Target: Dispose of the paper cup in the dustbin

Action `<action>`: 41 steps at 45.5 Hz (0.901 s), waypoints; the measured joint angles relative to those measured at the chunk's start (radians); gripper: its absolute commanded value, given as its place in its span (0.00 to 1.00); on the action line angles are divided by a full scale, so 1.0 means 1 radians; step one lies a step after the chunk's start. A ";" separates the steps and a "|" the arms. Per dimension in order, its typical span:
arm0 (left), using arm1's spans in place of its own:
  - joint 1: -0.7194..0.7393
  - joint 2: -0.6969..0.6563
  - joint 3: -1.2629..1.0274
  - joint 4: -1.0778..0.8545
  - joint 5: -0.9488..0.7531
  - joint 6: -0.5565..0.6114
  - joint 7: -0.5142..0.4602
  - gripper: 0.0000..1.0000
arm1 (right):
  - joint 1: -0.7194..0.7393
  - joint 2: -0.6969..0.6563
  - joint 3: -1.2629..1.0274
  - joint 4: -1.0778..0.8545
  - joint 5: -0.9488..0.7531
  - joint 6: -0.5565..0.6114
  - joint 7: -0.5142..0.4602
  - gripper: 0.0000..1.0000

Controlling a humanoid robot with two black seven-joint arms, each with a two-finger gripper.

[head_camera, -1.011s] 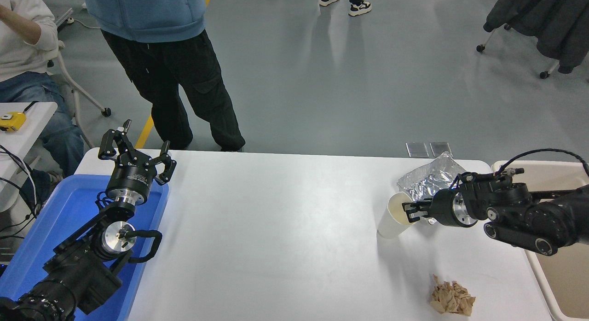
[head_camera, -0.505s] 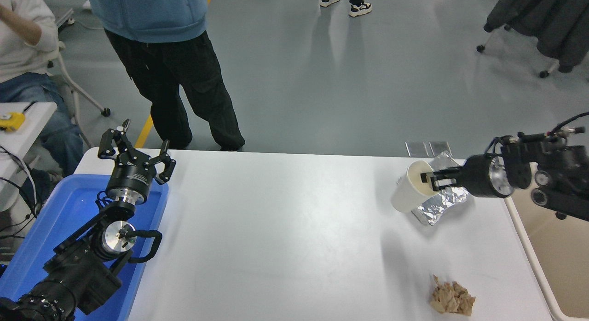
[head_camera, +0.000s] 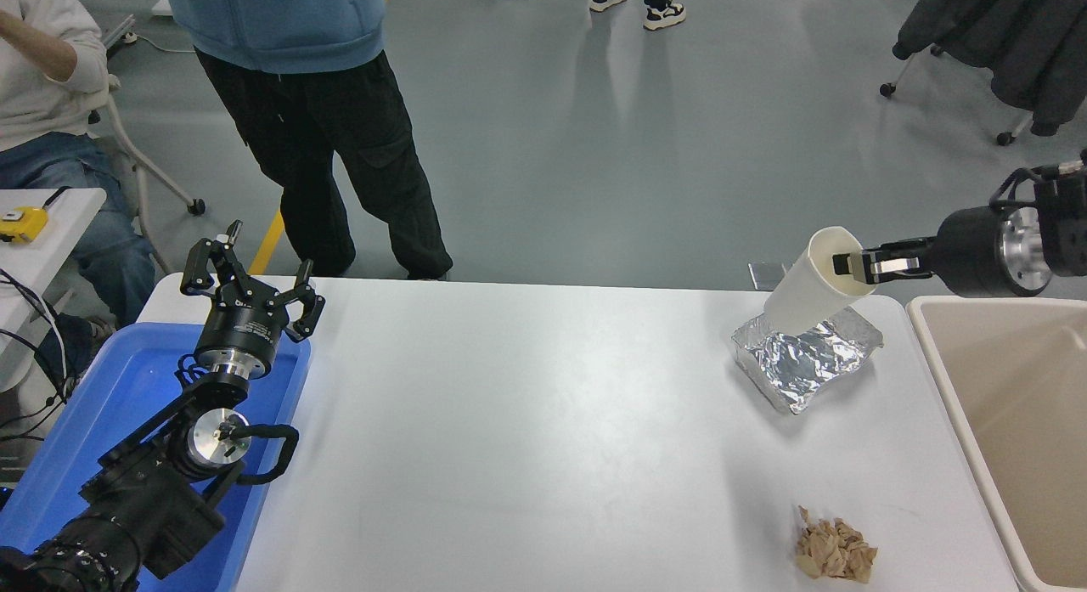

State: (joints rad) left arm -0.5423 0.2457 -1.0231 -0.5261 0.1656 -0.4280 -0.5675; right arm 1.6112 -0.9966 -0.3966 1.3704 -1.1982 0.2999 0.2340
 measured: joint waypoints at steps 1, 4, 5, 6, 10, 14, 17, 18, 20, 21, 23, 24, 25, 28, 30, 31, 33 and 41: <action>0.000 0.000 0.000 0.000 0.000 0.000 0.000 1.00 | 0.002 -0.003 0.000 0.001 0.000 0.001 0.000 0.00; 0.000 0.000 0.000 0.000 0.000 0.000 0.000 1.00 | 0.007 -0.014 0.001 0.005 -0.001 0.005 0.000 0.00; 0.000 0.000 0.000 0.000 0.000 0.000 0.000 1.00 | 0.008 -0.018 0.002 0.005 -0.001 0.006 -0.001 0.00; 0.000 0.000 0.000 0.000 0.000 0.000 0.000 1.00 | 0.010 -0.024 0.003 0.006 -0.001 0.007 -0.001 0.00; 0.000 0.000 0.000 0.000 0.000 0.000 0.000 1.00 | 0.013 -0.042 0.010 0.008 -0.001 0.009 0.000 0.00; 0.000 0.000 0.000 0.000 0.000 0.000 0.000 1.00 | 0.013 -0.065 0.014 0.007 -0.001 0.009 0.000 0.00; 0.000 0.000 0.000 0.000 0.000 0.000 0.000 1.00 | 0.009 -0.084 0.018 0.003 -0.001 0.007 0.002 0.00; 0.000 0.000 0.000 0.000 0.000 0.000 0.000 1.00 | 0.009 -0.090 0.018 0.001 -0.001 0.006 0.002 0.00; 0.000 0.000 0.000 0.000 0.000 0.000 0.000 1.00 | 0.006 -0.106 0.021 -0.002 0.001 0.003 0.004 0.00; 0.000 0.000 0.000 0.000 0.000 0.000 0.000 1.00 | 0.005 -0.114 0.022 -0.004 0.002 0.002 0.005 0.00; 0.000 0.000 0.000 0.000 0.000 0.000 0.000 1.00 | 0.001 -0.132 0.026 -0.009 0.003 -0.001 0.006 0.00; 0.000 0.000 0.000 0.000 0.000 0.000 0.000 1.00 | -0.003 -0.142 0.028 -0.011 0.005 -0.004 0.007 0.00; 0.000 0.000 0.000 0.000 0.000 0.000 0.000 1.00 | -0.006 -0.148 0.029 -0.014 0.006 -0.006 0.007 0.00; 0.000 0.000 0.000 0.000 0.000 0.000 0.000 1.00 | -0.024 -0.167 0.037 -0.026 0.028 -0.019 0.008 0.00; 0.000 0.000 0.000 0.000 0.000 0.000 0.000 1.00 | -0.039 -0.176 0.040 -0.035 0.046 -0.029 0.009 0.00; 0.000 0.000 0.000 0.000 0.000 0.000 0.000 1.00 | -0.050 -0.181 0.043 -0.042 0.058 -0.036 0.010 0.00; 0.000 0.000 0.000 0.000 0.000 0.000 0.000 1.00 | -0.068 -0.187 0.048 -0.055 0.080 -0.051 0.014 0.00; 0.000 0.000 0.000 0.000 0.000 0.000 0.000 1.00 | -0.161 -0.199 0.060 -0.120 0.167 -0.132 0.038 0.00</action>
State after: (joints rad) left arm -0.5427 0.2455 -1.0232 -0.5262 0.1658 -0.4280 -0.5678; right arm 1.4499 -1.1955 -0.3364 1.2502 -1.0315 0.1682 0.2716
